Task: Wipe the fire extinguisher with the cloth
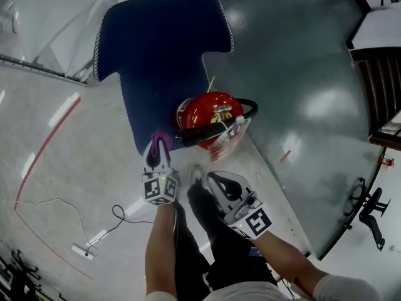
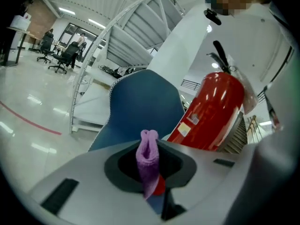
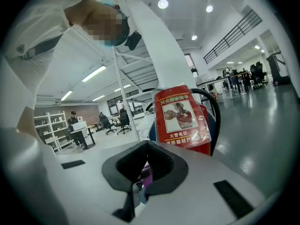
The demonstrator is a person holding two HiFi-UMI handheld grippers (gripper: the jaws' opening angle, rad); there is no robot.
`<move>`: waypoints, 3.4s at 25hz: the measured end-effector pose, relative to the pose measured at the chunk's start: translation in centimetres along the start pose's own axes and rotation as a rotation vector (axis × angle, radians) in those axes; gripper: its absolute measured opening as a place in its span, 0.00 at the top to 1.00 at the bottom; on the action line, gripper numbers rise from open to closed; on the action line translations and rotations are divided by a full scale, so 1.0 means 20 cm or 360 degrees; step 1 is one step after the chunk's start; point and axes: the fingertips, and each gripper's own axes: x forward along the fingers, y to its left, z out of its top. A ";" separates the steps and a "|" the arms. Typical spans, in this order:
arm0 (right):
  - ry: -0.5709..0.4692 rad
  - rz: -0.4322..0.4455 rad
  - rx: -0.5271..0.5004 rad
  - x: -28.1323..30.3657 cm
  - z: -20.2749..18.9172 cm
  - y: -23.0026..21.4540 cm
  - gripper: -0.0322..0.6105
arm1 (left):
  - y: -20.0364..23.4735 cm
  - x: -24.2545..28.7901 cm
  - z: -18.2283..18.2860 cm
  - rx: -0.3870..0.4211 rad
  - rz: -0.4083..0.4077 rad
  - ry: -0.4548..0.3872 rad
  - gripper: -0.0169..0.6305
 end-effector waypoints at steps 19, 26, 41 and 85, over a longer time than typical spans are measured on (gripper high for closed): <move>0.0150 -0.0009 0.0077 -0.09 -0.20 -0.08 0.93 | -0.09 0.36 -0.30 -0.0209 -0.0192 0.0047 0.90; 0.0117 -0.0023 0.0054 -0.10 -0.13 -0.05 0.93 | -0.18 0.30 -0.17 -0.0273 -0.0248 -0.0027 0.90; 0.0121 -0.0107 -0.0046 -0.13 0.01 0.06 0.93 | -0.47 0.02 0.29 -0.0367 -0.0400 -0.0240 0.90; 0.0315 0.0514 -0.0239 -0.22 0.17 -0.08 0.93 | -0.43 -0.58 0.24 -0.0249 0.0554 -0.0406 0.90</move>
